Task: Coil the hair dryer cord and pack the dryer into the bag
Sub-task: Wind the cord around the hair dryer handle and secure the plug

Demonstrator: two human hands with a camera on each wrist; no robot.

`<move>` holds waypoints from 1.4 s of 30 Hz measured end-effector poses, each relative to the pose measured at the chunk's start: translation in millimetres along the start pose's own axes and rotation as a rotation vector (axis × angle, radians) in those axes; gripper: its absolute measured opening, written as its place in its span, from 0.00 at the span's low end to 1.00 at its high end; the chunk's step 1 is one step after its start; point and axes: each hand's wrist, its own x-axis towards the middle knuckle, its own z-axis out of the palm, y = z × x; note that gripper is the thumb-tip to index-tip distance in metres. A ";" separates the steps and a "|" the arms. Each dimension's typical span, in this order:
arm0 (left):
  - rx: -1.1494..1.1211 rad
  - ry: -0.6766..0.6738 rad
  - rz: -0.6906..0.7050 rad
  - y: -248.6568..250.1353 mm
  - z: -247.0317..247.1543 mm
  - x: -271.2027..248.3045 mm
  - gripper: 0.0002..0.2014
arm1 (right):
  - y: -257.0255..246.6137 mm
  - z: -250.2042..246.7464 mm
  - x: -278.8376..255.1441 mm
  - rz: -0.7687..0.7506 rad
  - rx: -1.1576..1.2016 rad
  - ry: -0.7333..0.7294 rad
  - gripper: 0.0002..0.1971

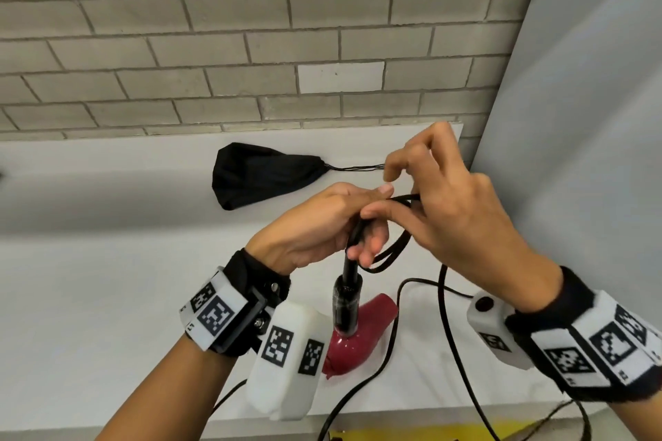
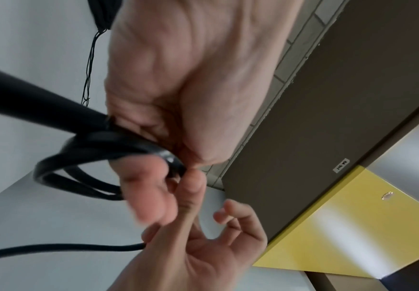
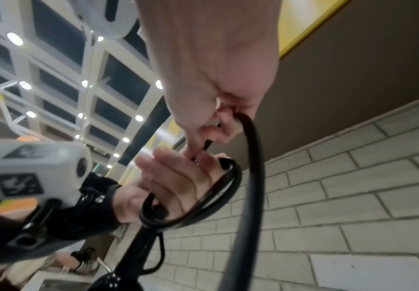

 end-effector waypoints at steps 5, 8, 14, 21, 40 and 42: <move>0.057 -0.082 -0.011 6.2 -0.4 -3.5 0.22 | 19.1 -3.6 -1.7 0.007 0.152 -0.084 0.20; 0.168 -0.153 -0.035 12.6 1.3 -6.3 0.22 | 25.2 -7.3 -4.8 -0.090 0.157 -0.164 0.19; 0.296 -0.261 -0.061 19.5 -1.7 -5.6 0.19 | 28.7 -16.0 -13.2 -0.107 0.010 -0.238 0.23; 0.136 -0.200 -0.063 3.9 -26.6 -16.5 0.17 | 67.1 -12.6 -48.0 -0.046 0.012 -0.262 0.20; -0.310 -0.072 0.051 -6.6 -36.9 -11.6 0.13 | 43.0 1.3 -114.6 0.329 -0.213 -0.140 0.09; -0.331 -0.083 0.061 -9.1 -33.1 -9.0 0.13 | 28.1 9.4 -115.2 0.222 -0.358 -0.241 0.04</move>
